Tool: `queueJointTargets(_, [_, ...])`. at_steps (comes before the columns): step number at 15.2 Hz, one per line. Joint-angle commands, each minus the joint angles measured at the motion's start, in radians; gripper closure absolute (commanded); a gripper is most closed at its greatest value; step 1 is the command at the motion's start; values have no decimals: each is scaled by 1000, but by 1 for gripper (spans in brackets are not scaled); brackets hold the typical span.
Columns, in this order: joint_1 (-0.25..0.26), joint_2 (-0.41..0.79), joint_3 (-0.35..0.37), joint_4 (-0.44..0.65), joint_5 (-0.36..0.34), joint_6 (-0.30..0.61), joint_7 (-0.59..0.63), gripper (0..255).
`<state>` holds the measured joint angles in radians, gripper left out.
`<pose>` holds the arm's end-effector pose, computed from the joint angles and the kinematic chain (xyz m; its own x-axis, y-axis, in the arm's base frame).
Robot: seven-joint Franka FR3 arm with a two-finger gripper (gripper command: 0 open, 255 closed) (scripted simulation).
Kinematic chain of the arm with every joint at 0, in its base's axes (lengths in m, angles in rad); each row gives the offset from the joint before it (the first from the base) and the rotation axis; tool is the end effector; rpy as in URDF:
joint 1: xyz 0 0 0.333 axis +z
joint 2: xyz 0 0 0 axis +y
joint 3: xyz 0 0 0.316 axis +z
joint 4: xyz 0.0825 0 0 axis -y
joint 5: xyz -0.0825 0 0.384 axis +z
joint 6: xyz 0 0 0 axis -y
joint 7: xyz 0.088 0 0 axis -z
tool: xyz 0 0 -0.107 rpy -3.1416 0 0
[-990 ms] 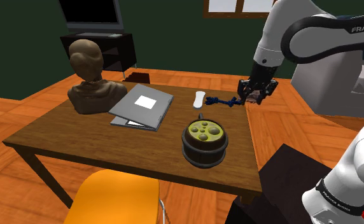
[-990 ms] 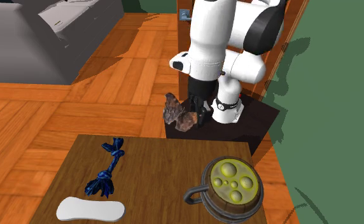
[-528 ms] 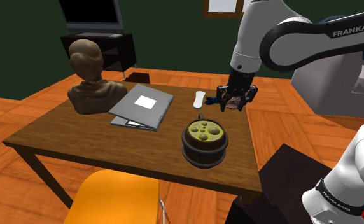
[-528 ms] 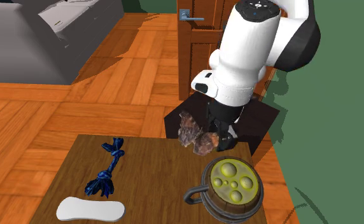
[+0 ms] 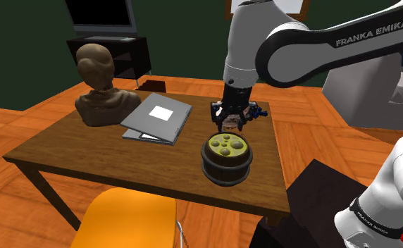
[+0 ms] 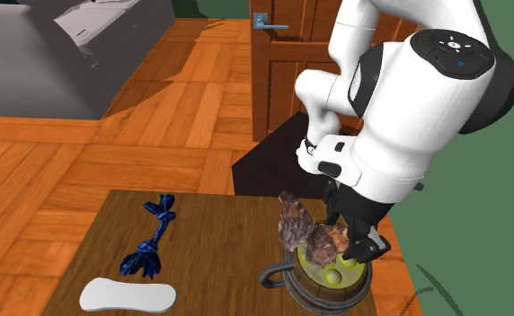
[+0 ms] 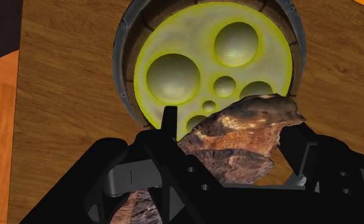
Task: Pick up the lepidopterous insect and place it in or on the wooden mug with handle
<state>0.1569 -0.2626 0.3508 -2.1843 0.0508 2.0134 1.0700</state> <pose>0.4194 0.2475 0.4983 0.8277 -0.5563 0.0739 -0.5542 -0.8310 -0.0478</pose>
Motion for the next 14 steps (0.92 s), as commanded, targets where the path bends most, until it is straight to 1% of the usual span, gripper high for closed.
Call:
queueJointTargets(1, [8, 53, 31, 51, -15, 0, 48, 255])
queueJointTargets(11, [9, 92, 41, -48, -29, 136, 64, 255])
queueJointTargets(14, [8, 96, 42, -55, -30, 147, 66, 255])
